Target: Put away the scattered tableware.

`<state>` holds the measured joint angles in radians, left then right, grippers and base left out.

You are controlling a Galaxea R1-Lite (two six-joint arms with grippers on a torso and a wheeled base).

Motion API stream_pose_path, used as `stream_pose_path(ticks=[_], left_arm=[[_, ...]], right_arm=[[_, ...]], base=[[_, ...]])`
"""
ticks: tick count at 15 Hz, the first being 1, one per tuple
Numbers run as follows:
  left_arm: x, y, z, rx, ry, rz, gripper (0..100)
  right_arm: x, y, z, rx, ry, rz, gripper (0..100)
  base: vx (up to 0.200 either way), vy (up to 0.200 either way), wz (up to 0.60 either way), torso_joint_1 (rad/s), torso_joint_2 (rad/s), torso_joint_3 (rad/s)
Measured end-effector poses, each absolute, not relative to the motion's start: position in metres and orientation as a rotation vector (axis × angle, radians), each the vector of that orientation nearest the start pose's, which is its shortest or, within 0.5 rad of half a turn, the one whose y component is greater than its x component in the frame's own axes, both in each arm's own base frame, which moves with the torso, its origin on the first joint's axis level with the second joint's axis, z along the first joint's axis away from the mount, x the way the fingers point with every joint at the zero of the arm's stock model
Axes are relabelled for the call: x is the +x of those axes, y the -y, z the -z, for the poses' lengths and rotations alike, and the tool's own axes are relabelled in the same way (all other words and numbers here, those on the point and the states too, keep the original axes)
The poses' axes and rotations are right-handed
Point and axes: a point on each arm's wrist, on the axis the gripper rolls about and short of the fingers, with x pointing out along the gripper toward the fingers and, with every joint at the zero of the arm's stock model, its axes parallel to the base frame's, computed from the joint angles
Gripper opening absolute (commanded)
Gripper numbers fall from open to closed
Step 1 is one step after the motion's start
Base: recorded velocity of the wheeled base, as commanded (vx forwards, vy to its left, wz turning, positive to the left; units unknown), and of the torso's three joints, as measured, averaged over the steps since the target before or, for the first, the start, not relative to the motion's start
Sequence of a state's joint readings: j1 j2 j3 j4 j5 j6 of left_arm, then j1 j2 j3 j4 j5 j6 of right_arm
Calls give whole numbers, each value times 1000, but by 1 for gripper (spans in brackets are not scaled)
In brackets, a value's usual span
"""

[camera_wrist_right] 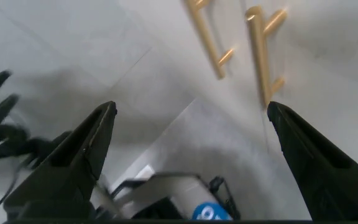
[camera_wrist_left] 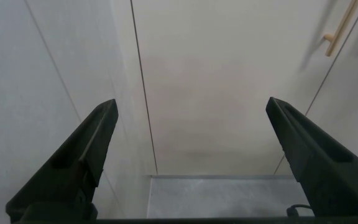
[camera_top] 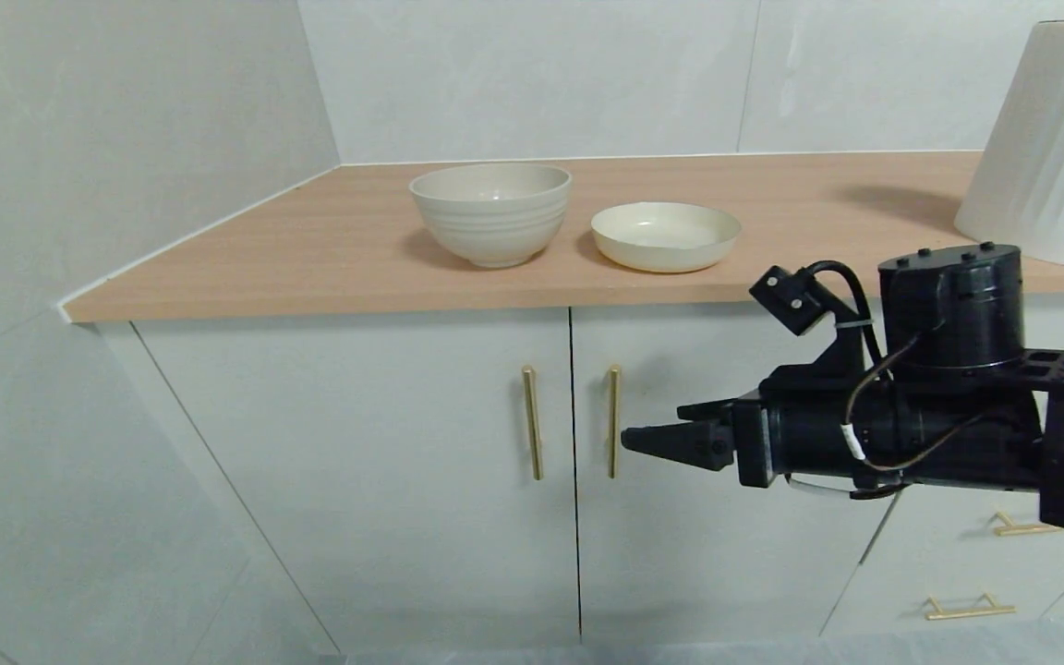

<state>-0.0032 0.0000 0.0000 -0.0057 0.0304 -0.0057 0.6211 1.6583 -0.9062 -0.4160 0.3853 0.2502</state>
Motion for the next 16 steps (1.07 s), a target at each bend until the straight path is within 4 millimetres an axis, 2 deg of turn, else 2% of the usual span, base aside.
stream_pose_path(ticks=[6,10,16], left_arm=[[-23,-1,-76,-1,7,-26,100],[-23,-1,-76,-1,7,-27,100],[-23,-1,-76,0,7,-25,100]], right_arm=[[262,-224,-160,230,-389,-844,100],[271,-233,-139,230,-414,-799,100],[282,-242,-130,319,-344,-792,100]], base=[[0,0,0,0,0,0],[0,0,0,0,0,0],[0,0,0,0,0,0]])
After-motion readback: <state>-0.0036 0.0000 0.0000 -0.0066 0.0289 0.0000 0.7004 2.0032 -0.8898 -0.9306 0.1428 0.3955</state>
